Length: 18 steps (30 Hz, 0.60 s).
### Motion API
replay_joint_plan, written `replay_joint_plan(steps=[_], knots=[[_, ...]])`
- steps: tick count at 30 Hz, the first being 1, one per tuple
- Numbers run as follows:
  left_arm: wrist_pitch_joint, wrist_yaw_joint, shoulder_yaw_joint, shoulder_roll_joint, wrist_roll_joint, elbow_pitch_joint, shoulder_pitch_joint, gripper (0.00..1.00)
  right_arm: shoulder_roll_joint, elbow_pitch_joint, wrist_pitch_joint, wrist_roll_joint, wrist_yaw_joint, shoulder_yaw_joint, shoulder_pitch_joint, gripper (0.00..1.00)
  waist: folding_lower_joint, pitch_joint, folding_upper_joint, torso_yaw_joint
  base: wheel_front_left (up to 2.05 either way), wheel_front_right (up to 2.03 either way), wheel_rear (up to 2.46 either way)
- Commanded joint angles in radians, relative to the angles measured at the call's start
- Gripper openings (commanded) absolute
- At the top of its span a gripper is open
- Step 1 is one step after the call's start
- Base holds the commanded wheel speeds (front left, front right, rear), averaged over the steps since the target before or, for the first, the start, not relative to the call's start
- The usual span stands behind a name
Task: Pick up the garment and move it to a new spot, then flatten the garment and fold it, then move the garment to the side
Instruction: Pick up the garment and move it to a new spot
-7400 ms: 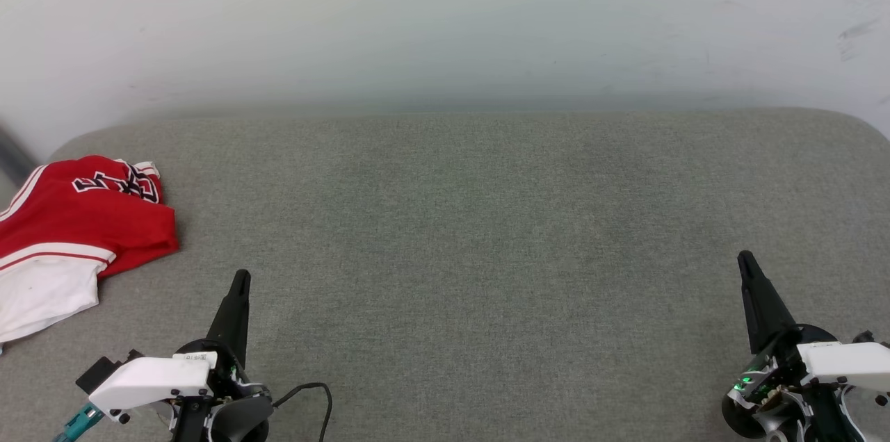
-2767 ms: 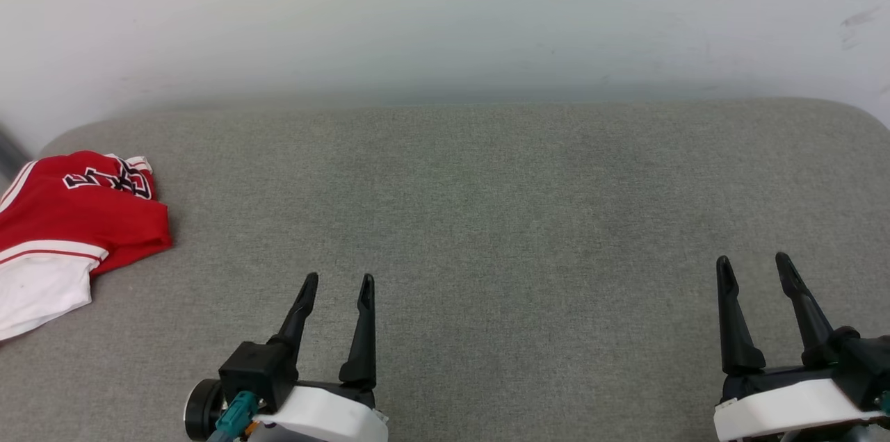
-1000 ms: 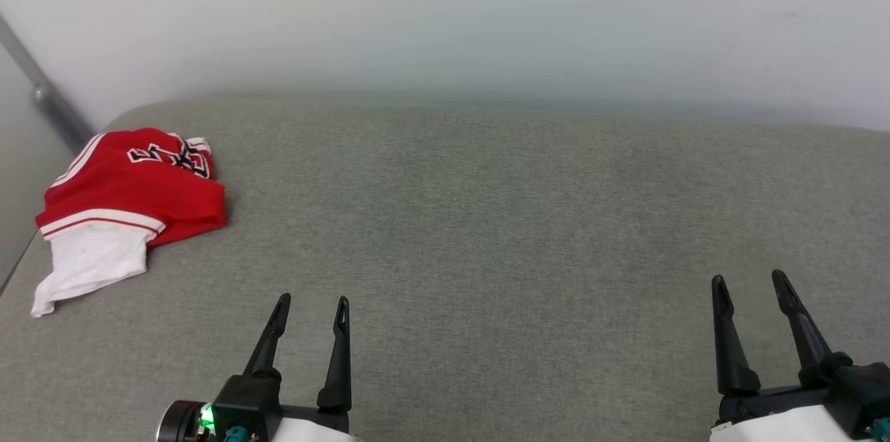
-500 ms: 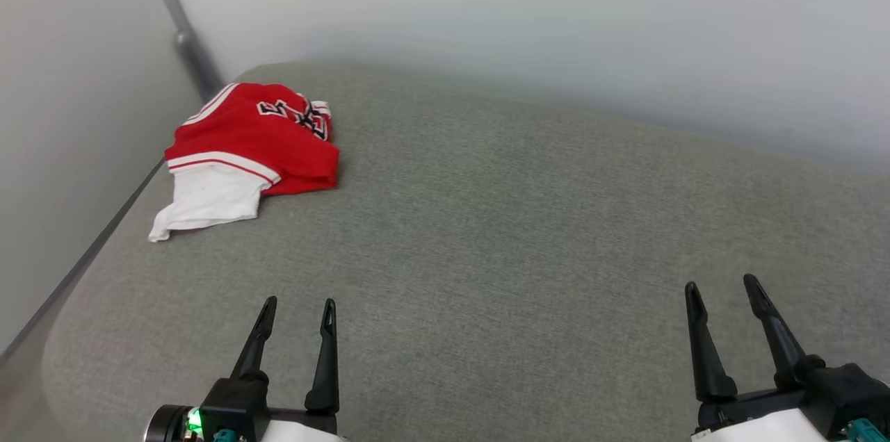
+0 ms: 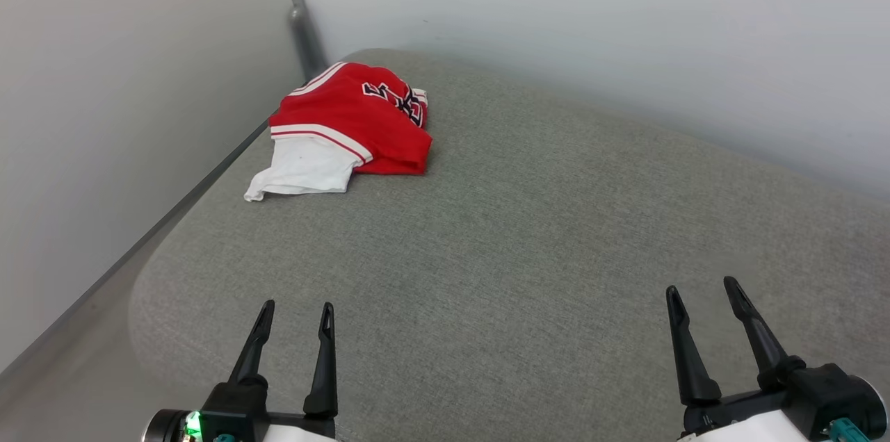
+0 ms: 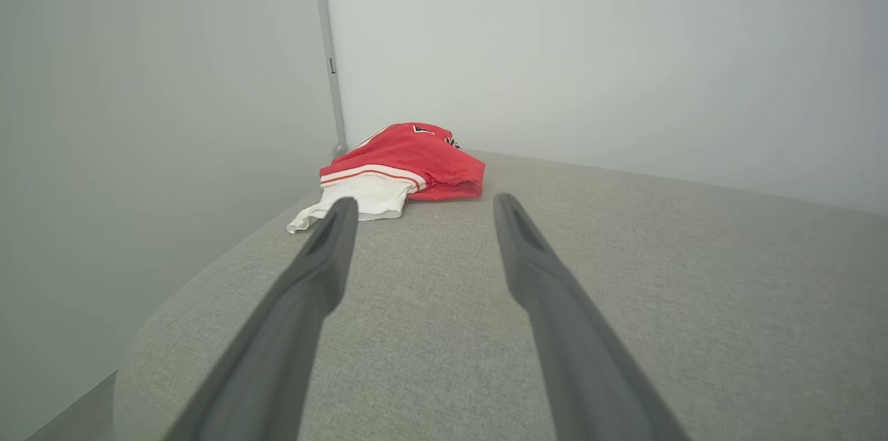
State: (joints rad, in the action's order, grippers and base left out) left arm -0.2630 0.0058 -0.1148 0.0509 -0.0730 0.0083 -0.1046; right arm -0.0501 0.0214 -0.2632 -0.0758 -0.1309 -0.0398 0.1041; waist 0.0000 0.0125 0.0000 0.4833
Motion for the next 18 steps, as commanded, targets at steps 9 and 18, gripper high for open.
replay_joint_plan(steps=[9,18], knots=[[-0.003,0.010,0.009,-0.001,-0.001,-0.014,-0.018,1.00,0.000,-0.016,-0.002,0.002,0.000,-0.029,-0.016,1.00,0.0000,-0.002,0.0000,0.033,0.00,0.00,0.00],[-0.003,0.019,0.019,-0.001,0.021,-0.028,0.013,1.00,0.000,0.000,-0.002,0.019,0.000,-0.010,-0.011,1.00,0.0000,0.020,0.0000,0.019,0.00,0.00,0.00]])
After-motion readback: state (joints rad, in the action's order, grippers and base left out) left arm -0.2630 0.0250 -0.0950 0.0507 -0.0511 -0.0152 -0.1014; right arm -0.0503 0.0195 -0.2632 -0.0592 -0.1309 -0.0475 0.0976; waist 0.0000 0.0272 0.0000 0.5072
